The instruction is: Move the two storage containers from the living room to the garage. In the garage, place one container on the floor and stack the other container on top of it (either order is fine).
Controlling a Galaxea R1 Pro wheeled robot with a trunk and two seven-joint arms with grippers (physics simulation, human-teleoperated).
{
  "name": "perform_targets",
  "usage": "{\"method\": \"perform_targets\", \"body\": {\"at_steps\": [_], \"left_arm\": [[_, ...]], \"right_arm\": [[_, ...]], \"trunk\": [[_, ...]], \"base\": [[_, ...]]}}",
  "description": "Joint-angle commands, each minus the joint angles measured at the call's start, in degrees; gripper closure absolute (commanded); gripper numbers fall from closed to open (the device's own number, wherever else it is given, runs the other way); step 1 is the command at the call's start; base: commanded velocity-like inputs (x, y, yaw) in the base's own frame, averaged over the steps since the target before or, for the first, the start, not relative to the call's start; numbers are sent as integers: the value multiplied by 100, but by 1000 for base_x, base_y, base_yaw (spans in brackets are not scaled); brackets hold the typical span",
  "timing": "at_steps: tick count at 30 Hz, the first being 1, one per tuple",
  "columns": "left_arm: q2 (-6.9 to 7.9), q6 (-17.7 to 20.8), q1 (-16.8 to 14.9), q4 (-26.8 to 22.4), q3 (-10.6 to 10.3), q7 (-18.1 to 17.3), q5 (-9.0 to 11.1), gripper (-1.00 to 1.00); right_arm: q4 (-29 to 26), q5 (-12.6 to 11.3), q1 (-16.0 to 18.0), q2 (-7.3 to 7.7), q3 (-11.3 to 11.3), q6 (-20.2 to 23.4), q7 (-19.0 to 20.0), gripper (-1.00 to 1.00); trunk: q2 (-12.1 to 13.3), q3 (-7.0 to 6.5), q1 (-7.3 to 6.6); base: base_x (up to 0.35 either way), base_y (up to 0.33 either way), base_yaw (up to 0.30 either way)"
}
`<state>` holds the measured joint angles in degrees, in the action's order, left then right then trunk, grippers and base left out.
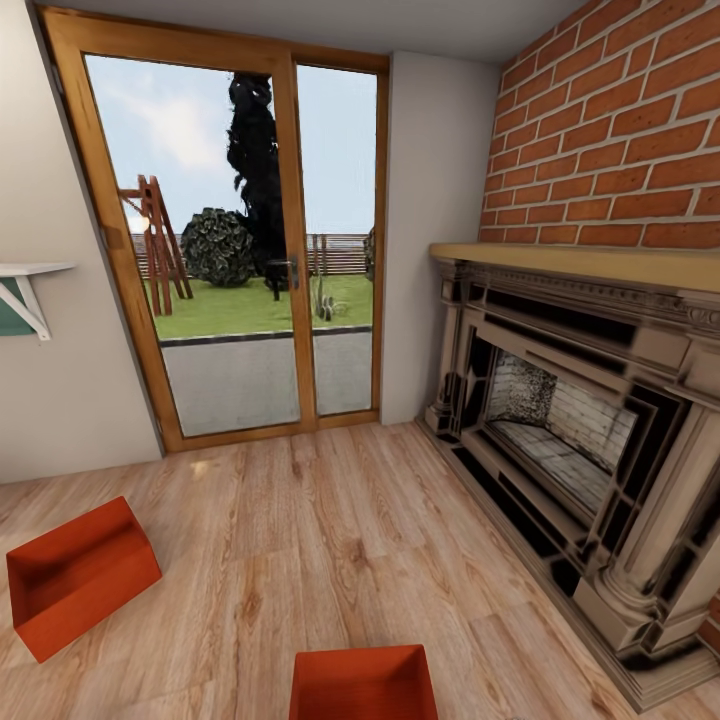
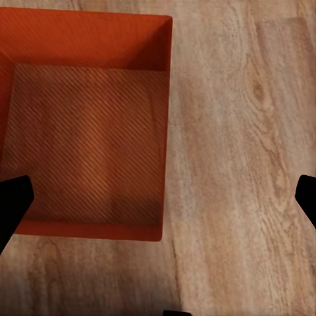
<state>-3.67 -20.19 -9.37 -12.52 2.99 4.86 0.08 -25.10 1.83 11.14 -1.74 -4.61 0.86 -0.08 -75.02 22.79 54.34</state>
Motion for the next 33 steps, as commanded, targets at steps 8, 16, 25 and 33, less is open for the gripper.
{"method": "perform_targets", "body": {"at_steps": [8,16,25,33], "left_arm": [[-2,-20,-4,0,26,2,1,-100],[-11,-20,-4,-4,26,6,9,-100],[-48,309,-7,-246,-18,8,14,-100],[-122,3055,-250,-2139,-24,23,21,-100]], "right_arm": [[17,24,2,39,-12,-407,-1,-100],[17,27,2,42,-14,-453,-1,-100],[18,26,93,11,-14,-143,-29,-100],[415,12,1260,-47,-14,1243,-95,-100]], "trunk": [[-4,6,0],[-4,6,0],[-4,6,0],[-4,6,0]], "base": [[0,0,0],[0,0,0],[0,0,0],[0,0,0]]}}
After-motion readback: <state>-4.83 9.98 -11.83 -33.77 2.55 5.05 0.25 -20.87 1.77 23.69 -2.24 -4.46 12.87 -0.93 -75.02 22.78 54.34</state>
